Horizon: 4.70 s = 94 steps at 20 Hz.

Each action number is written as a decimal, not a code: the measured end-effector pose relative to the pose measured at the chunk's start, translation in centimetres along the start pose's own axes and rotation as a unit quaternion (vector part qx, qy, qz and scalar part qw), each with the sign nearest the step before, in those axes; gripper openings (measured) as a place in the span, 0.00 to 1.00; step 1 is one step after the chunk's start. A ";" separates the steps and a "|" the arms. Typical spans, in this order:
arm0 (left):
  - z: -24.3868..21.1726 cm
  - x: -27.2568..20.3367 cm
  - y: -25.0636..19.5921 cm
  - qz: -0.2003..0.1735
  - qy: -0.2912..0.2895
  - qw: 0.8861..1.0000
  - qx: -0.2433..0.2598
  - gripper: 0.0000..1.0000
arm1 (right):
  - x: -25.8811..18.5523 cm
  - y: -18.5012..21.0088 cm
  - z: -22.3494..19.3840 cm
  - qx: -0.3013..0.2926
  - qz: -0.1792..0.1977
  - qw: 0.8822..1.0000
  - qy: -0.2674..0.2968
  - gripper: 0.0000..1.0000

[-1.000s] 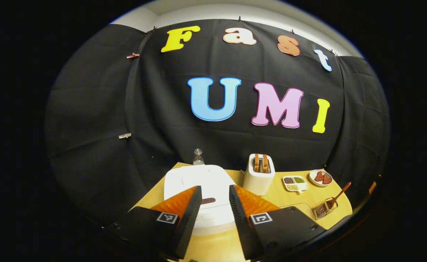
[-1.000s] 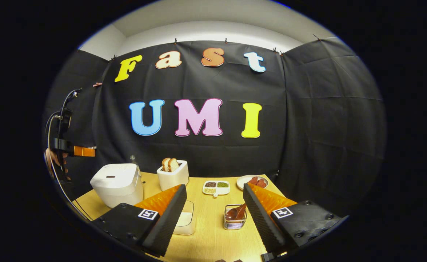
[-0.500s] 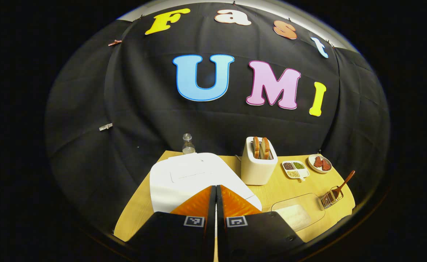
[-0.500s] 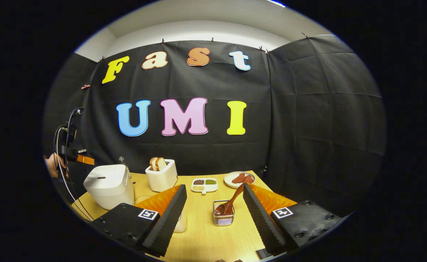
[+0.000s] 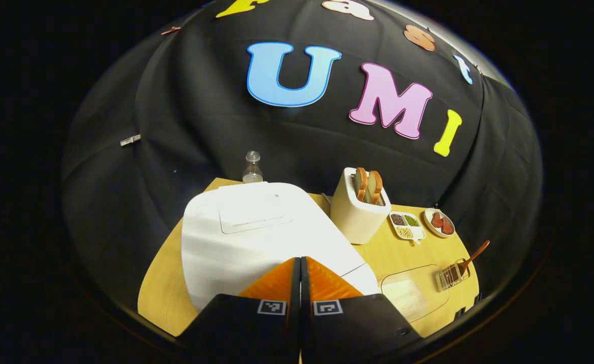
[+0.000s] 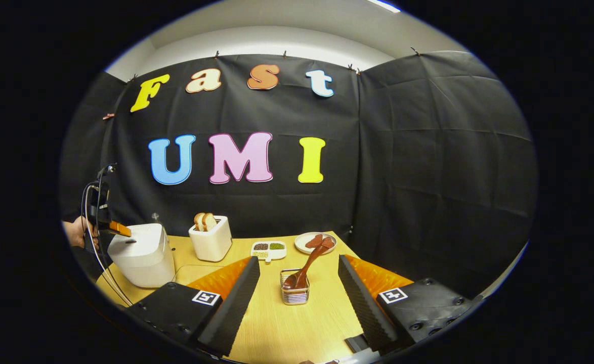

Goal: Close the left gripper, press the button to open the rice cooker; take a wooden spoon from the chopstick holder with the right hand, scoop a spoonful of rice and pour it into the rice cooker, then put the wooden spoon back into the chopstick holder.

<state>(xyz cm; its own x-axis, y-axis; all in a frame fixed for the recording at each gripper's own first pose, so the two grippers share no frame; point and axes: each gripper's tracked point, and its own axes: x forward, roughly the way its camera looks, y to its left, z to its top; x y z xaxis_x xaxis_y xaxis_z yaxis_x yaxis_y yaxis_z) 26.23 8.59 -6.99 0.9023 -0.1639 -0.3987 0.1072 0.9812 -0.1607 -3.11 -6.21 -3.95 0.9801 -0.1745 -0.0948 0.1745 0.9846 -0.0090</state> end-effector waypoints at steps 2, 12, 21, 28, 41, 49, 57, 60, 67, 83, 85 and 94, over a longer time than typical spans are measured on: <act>-0.6 0.4 0.4 -0.004 0.008 1.000 0.004 0.06 | -0.5 0.1 -0.5 0.004 -0.010 1.000 0.006 0.98; -2.0 1.7 0.7 -0.030 0.017 0.999 0.001 0.07 | -3.1 2.0 -1.2 -0.024 -0.033 0.999 0.015 0.98; 4.0 -5.3 -0.4 0.024 -0.127 0.990 0.064 0.07 | 1.2 3.2 -0.8 -0.008 0.001 1.000 0.010 0.98; 3.1 -15.6 -6.5 0.060 -0.206 0.975 0.064 0.08 | 8.4 2.7 -1.9 0.020 0.039 0.999 0.028 0.98; -6.1 -19.8 -13.9 0.118 -0.157 0.980 0.033 0.98 | 19.8 -1.2 -9.9 0.079 0.062 0.982 0.158 0.99; -11.1 -18.9 -16.3 0.160 -0.103 0.981 0.024 0.98 | 25.9 -1.8 -15.5 0.112 0.061 0.966 0.224 0.99; -12.1 -17.4 -18.4 0.169 -0.089 0.982 0.015 0.98 | 30.2 -1.8 -19.0 0.137 0.068 0.955 0.254 0.96; -12.8 -16.7 -19.0 0.165 -0.079 0.983 0.020 0.98 | 31.2 -1.5 -19.1 0.147 0.064 0.955 0.249 0.79; -14.0 -16.3 -19.6 0.150 -0.069 0.986 0.010 0.98 | 31.5 -0.1 -19.0 0.127 0.072 0.959 0.244 0.26; -14.7 -17.2 -11.2 0.098 -0.089 0.991 0.000 0.98 | 25.2 5.9 -4.3 0.076 0.105 0.982 0.139 0.17; -15.0 -17.0 -9.8 0.083 -0.085 0.993 -0.005 0.97 | 24.0 8.7 -3.6 0.085 0.116 0.980 0.136 0.17; -14.5 -16.0 -5.0 0.039 -0.067 0.997 0.018 0.96 | 21.3 19.6 -7.6 0.060 0.150 0.975 0.150 0.18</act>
<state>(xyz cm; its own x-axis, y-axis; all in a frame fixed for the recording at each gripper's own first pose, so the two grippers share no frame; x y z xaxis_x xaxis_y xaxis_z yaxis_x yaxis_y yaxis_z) 5.26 4.86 -12.89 0.9557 -0.0737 -0.2851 0.0466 0.9938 -0.1009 20.43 9.49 -13.67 0.9203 0.1490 -0.3617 -0.0887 0.9800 0.1781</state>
